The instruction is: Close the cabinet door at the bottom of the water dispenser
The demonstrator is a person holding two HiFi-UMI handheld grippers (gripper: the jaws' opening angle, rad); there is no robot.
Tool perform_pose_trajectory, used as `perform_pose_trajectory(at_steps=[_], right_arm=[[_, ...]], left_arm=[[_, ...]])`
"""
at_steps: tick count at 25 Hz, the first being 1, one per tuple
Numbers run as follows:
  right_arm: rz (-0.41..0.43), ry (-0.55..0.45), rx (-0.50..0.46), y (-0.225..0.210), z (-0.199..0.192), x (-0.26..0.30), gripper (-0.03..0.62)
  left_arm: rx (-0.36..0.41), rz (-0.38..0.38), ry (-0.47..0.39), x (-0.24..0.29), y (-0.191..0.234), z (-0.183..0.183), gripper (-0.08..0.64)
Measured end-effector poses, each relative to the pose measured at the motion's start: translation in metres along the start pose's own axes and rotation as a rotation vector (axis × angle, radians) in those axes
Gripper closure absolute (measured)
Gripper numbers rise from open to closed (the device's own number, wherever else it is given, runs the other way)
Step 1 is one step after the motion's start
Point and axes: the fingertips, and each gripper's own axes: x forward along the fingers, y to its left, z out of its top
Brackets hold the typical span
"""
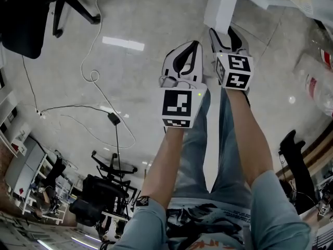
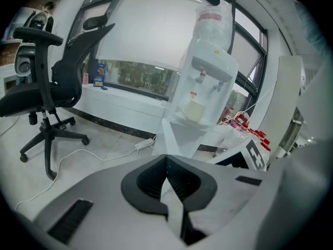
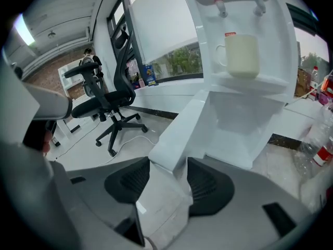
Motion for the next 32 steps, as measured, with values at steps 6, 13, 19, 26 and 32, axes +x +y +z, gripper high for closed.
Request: perform_pose_trajectory(at_steps=[6,13,19,26,32], right_arm=[[-0.009,0.012,0.003,-0.01,-0.002,-0.006,0.367],[-0.025,0.023,0.009,-0.034,-0.012,-0.018,0.38],[-0.054,0.02,0.032,-0.066,-0.019,-0.031,0.387],[-0.086,0.017,0.06,-0.1,-0.022,-0.041,0.388],[-0.099,0.006,0.084,-0.126,-0.021,-0.047,0.387]], left_arm=[[0.03,-0.029,-0.02,0.015,-0.016,0.022,0.54],[0.043,-0.063,-0.041,0.038,-0.039,0.04,0.54],[0.049,-0.09,-0.029,0.057,-0.066,0.044,0.54],[0.078,-0.108,-0.004,0.075,-0.086,0.047,0.54],[0.105,-0.119,0.019,0.089,-0.103,0.046,0.54]])
